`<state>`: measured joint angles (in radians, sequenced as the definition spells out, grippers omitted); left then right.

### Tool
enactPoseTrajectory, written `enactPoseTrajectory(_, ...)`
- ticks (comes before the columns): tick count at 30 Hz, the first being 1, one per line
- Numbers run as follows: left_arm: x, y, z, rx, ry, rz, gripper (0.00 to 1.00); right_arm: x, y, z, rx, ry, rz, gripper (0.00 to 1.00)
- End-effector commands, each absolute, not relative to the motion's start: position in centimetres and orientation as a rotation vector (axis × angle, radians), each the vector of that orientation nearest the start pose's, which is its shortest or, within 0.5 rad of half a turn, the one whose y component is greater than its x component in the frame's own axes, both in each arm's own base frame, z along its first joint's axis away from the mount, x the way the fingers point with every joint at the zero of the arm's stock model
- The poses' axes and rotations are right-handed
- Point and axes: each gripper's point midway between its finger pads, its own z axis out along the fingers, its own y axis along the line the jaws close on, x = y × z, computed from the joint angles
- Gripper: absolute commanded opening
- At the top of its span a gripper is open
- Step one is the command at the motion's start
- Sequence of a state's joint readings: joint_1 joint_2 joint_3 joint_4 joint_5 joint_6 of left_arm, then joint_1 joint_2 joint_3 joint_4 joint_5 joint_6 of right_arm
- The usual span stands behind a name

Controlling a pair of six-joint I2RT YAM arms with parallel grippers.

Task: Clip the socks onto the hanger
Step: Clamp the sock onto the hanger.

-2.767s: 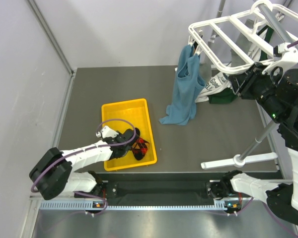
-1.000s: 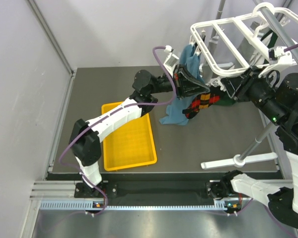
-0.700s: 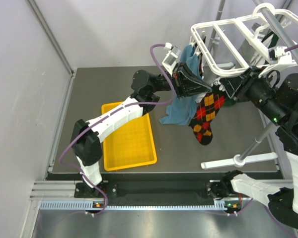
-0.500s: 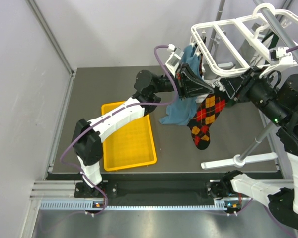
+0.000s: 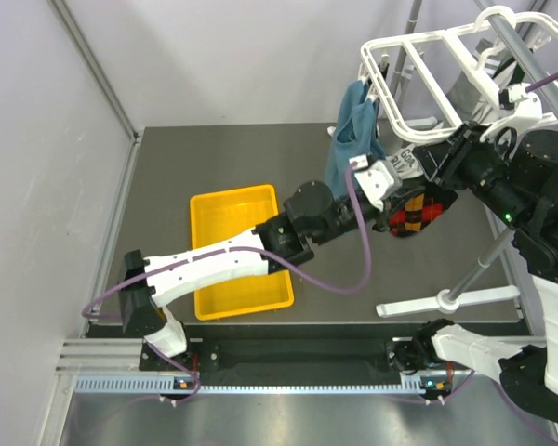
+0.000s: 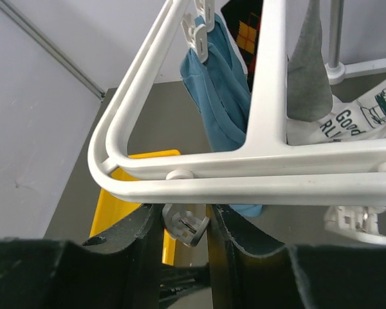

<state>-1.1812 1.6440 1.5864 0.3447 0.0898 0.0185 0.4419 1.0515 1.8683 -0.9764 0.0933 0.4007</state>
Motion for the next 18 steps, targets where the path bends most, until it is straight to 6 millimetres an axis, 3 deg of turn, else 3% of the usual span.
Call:
enactPoseTrajectory(1,23.0,-46.1,47.1,0.649,1.043,-0.587,0.0,22.8,9.6,47.9,0.099,1.796,0.481,0.0)
enactPoseTrajectory(3,21.7,-46.4,46.5,0.645,1.015,-0.511,0.0,23.0,9.2,47.9,0.125,1.802,0.461,0.0)
enactPoseTrajectory(4,22.4,-45.6,46.9,0.583,1.002,-0.41,0.0,23.0,8.9,48.2,0.139,1.794,0.45,0.0)
enactPoseTrajectory(9,22.1,-44.7,46.7,0.504,0.958,-0.168,0.0,23.4,8.8,48.2,0.153,1.805,0.438,0.0)
enactPoseTrajectory(18,22.1,-43.4,47.2,0.378,0.879,-0.053,0.0,23.6,9.0,47.7,0.155,1.824,0.437,0.0)
